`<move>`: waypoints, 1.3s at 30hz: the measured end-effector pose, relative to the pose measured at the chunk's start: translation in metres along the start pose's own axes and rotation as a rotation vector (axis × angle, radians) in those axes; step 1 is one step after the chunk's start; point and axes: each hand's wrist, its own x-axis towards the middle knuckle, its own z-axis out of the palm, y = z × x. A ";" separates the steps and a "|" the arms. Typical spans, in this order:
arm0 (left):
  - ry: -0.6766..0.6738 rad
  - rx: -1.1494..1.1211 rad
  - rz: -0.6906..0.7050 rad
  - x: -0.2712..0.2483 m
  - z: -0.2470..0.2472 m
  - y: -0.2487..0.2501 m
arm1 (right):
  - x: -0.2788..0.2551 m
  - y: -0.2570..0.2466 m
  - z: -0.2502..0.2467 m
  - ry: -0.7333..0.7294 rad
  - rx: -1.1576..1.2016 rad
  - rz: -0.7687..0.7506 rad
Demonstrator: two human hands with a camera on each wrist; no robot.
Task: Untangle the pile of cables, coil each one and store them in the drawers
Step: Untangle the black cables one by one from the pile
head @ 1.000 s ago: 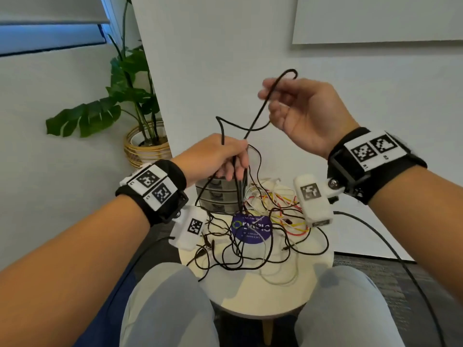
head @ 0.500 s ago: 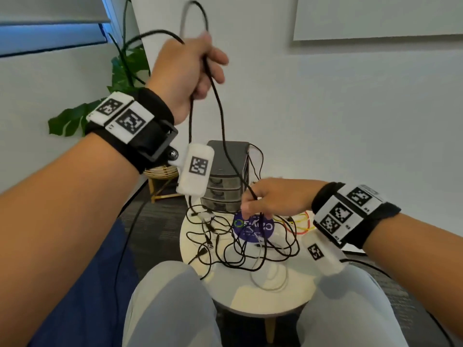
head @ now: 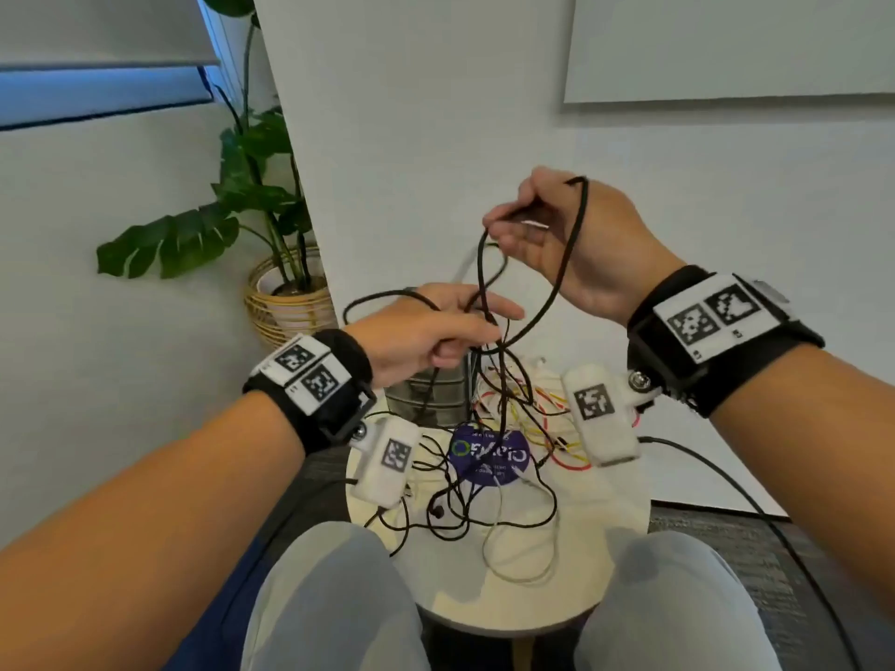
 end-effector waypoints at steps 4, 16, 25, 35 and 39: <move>0.137 0.097 0.053 0.006 0.011 0.017 | 0.001 -0.003 -0.001 0.056 0.134 -0.053; 0.429 0.046 0.141 0.006 -0.018 0.078 | -0.044 0.104 -0.037 -0.239 -0.755 0.330; 0.362 -0.041 0.119 0.001 -0.020 0.079 | -0.022 0.108 -0.032 -0.035 -0.999 -0.079; 0.221 0.317 -0.199 -0.013 -0.028 0.080 | 0.003 0.101 -0.068 0.315 -0.663 0.227; 0.207 0.388 -0.236 -0.021 -0.037 0.080 | 0.007 0.099 -0.090 0.474 -0.677 0.371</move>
